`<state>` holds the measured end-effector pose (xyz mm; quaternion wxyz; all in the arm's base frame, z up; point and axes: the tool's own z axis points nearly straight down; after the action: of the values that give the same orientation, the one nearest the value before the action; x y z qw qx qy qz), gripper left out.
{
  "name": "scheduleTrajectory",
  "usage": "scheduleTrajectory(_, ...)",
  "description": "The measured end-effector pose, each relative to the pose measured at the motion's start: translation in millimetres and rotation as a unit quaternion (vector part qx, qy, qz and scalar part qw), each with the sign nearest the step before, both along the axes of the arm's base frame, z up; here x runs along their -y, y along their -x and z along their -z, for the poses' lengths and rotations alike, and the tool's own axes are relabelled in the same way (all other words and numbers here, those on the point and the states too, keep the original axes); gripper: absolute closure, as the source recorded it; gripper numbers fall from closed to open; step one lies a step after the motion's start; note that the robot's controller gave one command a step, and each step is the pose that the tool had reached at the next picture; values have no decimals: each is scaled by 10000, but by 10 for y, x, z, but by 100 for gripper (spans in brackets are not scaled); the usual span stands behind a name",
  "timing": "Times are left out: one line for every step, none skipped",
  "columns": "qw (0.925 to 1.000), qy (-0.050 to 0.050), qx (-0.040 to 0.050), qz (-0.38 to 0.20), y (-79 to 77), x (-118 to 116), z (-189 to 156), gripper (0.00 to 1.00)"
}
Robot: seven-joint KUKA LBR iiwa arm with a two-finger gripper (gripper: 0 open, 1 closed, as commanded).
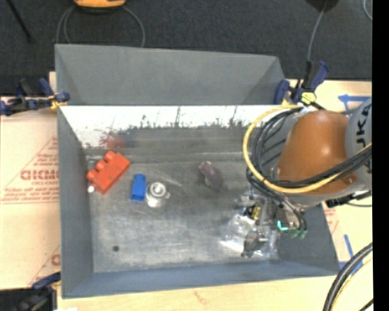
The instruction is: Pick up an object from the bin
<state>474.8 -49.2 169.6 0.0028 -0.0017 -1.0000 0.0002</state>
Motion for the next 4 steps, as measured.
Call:
scheduleTrajectory(9956,-70,5,-930,-485,627,819,0)
scheduleTrajectory(9919,-82,-142,-1259,-708,630,879,0)
scheduleTrajectory(9935,8,-101,-1137,-835,601,867,0)
scheduleTrajectory(9944,3,-71,-1055,-855,615,863,0)
